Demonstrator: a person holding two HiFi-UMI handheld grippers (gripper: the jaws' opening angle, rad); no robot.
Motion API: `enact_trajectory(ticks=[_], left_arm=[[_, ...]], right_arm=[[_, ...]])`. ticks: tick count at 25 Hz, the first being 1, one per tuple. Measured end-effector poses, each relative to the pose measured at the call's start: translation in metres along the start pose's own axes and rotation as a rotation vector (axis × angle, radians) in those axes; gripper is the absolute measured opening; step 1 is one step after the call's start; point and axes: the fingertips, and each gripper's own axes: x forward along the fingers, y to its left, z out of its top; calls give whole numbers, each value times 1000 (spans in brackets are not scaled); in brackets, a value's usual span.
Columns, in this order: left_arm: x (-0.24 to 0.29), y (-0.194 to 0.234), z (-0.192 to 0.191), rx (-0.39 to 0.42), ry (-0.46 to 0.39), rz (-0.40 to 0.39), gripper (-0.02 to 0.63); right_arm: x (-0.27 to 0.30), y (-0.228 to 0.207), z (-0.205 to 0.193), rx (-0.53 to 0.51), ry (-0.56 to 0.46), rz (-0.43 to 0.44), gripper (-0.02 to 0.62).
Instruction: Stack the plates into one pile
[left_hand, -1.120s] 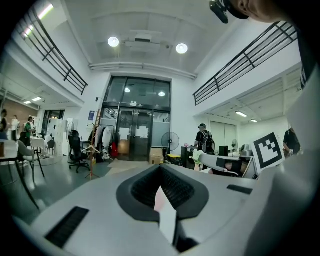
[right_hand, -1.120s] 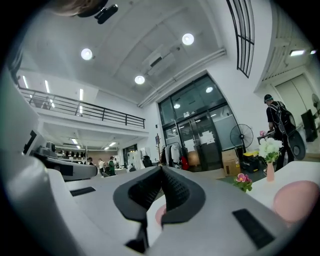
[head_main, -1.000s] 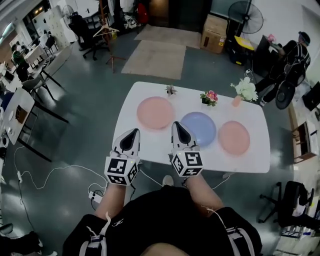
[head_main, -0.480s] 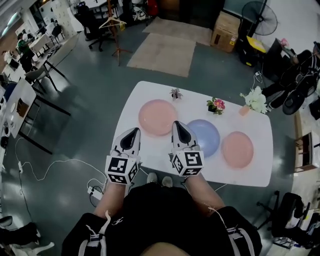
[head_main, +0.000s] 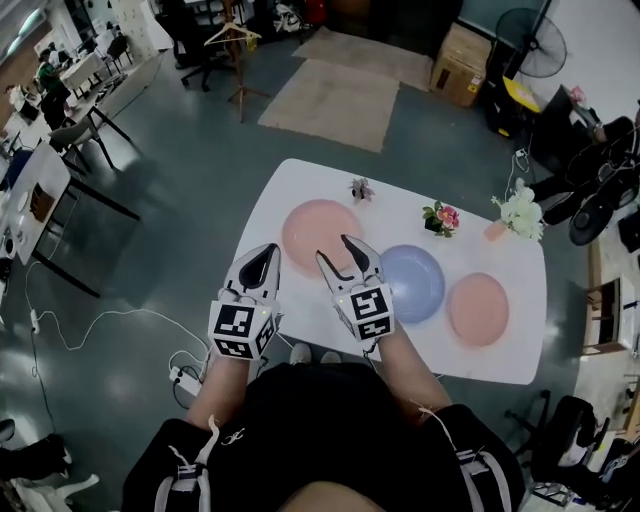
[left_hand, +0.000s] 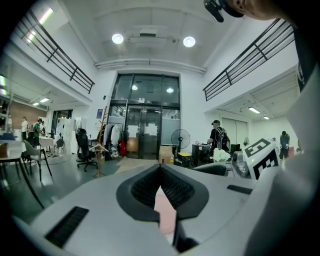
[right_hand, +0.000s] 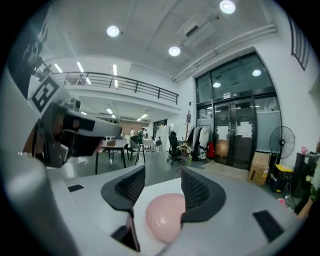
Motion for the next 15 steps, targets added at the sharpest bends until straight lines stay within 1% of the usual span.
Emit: enact_trajectory(ticks=[5, 10, 15], left_arm=[[-2, 24, -5, -21, 4, 50, 12], [-4, 43, -17, -42, 24, 95, 12], [-14, 56, -30, -61, 43, 140, 12]], right_arm=[[33, 19, -48, -81, 171, 120, 239], [61, 29, -111, -203, 364, 228, 244], [73, 37, -177, -334, 567, 338, 258]])
